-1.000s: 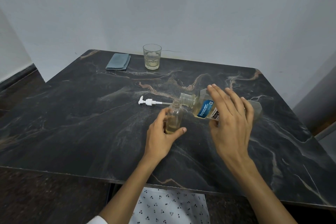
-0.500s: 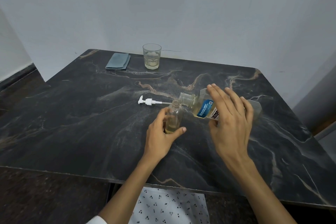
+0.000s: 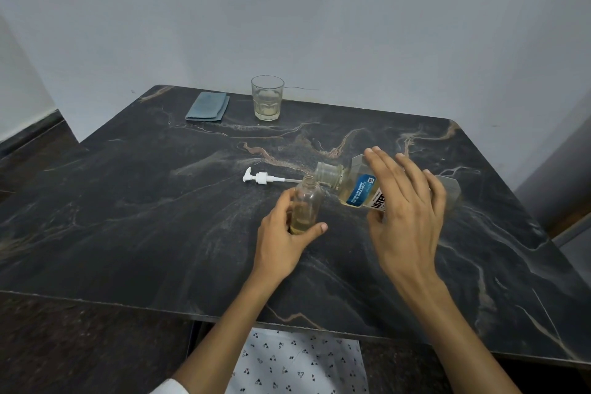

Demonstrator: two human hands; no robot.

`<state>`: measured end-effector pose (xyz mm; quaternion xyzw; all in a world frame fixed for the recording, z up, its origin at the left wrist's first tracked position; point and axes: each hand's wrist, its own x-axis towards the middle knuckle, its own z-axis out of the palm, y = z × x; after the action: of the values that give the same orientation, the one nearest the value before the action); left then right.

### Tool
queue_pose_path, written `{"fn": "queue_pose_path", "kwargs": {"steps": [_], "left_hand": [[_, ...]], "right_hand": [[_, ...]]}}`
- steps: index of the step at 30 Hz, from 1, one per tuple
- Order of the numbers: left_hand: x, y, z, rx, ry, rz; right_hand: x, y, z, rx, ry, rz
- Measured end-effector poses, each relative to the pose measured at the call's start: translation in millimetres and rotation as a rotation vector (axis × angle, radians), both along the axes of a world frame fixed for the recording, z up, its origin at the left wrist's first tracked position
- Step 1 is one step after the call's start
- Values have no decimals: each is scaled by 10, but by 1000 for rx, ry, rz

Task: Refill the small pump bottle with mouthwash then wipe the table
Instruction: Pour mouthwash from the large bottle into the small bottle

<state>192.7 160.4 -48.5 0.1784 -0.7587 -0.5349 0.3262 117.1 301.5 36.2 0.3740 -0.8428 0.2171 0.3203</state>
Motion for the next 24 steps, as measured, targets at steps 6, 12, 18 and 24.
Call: {"fn": "queue_pose_path", "kwargs": {"steps": [6,12,18,24], "left_hand": [[5,2,1,15,-3,-5],[8,4,3,18,-13,1],[12,8,11,17,-20,-3],[10,9,16,17,-29,1]], "right_hand": [[-3,3,1,1,1,-1],[-1,-2,0,5,-4,-3],[0,4,6,4,-7,-4],[5,2,15,1,-12,-1]]}}
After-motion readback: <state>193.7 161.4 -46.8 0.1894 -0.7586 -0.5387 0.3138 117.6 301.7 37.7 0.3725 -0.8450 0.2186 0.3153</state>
